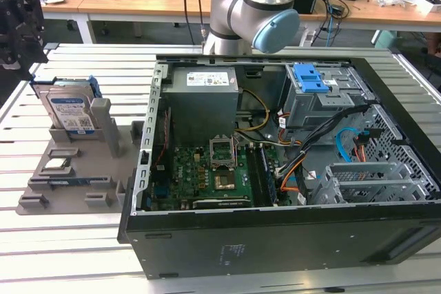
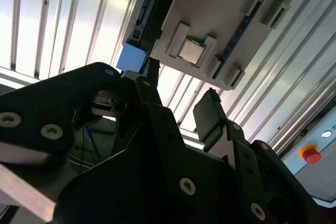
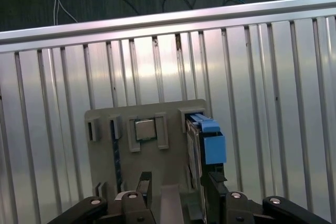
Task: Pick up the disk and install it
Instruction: 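Pick up the disk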
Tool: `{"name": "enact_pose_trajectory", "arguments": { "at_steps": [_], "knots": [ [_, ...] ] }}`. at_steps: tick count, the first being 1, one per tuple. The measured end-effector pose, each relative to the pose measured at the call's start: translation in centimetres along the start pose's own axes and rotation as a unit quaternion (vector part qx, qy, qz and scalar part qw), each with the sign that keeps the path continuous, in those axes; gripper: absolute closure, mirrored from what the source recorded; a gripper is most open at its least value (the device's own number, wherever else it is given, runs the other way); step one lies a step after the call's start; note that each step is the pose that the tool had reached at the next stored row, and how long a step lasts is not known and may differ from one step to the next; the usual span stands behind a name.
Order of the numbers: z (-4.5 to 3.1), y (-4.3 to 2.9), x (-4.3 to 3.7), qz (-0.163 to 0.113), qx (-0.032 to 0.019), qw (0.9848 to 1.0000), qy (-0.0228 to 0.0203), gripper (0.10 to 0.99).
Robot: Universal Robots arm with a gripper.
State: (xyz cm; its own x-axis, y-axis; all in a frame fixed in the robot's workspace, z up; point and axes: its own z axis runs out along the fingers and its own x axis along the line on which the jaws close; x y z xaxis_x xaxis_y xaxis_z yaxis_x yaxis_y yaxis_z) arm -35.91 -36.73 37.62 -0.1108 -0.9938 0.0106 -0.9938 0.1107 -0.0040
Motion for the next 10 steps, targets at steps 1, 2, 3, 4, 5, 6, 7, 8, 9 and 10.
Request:
{"name": "enact_pose_trajectory", "arguments": {
  "at_steps": [1, 2, 3, 4, 5, 6, 7, 8, 9, 10],
  "knots": [
    [0.06, -0.01, 0.0, 0.0, 0.0, 1.0, 0.0, 0.545],
    [0.14, -0.01, 0.0, 0.0, 0.0, 1.0, 0.0, 0.545],
    [0.21, -0.02, 0.0, 0.0, 0.0, 1.0, 0.0, 0.545],
    [0.26, -0.02, 0.0, 0.0, 0.0, 1.0, 0.0, 0.545],
    [0.34, -0.03, -0.01, 0.0, 0.0, 1.0, 0.0, 0.545],
    [0.42, -0.03, -0.01, 0.0, 0.0, 1.0, 0.0, 0.545],
    [0.47, -0.04, -0.01, 0.0, 0.0, 1.0, 0.0, 0.545],
    [0.51, -0.04, -0.01, 0.0, 0.0, 1.0, 0.0, 0.545],
    [0.57, -0.05, -0.01, 0.0, 0.0, 1.0, 0.0, 0.545],
    [0.62, -0.05, -0.01, 0.0, 0.0, 1.0, 0.0, 0.545]
  ]
}}
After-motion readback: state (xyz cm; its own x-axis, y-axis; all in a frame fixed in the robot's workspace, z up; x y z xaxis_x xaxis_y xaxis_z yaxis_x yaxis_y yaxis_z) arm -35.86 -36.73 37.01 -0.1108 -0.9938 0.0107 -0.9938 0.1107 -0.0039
